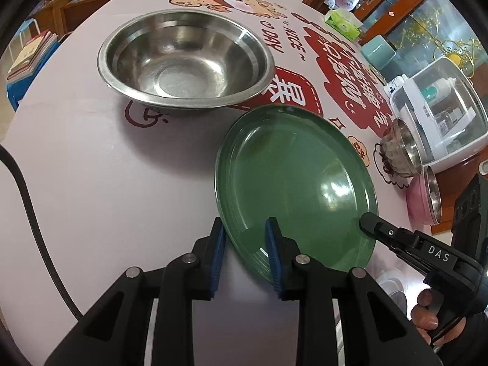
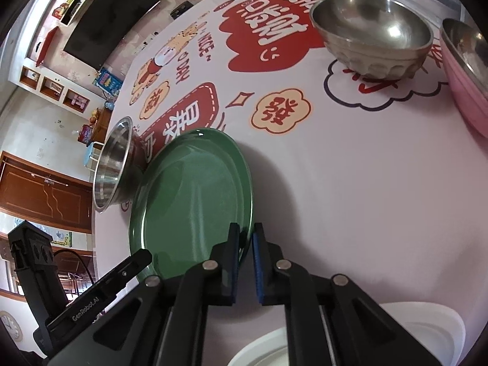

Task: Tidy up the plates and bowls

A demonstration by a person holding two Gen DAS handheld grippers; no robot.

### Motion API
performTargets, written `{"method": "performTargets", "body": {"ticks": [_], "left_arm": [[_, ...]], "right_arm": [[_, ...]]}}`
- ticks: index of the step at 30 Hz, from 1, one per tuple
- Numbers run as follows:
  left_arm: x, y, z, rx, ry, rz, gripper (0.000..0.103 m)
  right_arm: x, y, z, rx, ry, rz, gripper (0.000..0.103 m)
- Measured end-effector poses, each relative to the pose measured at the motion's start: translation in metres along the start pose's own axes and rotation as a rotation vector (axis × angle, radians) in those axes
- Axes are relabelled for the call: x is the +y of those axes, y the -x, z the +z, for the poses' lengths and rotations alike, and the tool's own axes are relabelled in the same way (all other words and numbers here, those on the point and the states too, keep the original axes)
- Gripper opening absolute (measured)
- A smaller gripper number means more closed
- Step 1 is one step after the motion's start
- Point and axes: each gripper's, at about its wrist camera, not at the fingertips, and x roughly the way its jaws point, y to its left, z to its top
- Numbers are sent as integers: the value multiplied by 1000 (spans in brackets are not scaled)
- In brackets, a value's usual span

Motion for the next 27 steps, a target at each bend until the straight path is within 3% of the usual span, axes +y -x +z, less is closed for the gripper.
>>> {"method": "performTargets", "body": {"ticks": [11,27], "left_arm": [[-13,30,-8,-41,-61,-14,25],[-57,93,-41,-152,-176,-52,25]], "right_arm": [[2,29,-15,-42,37,21,9],[-12,100,-46,-206,52,71,9]]}}
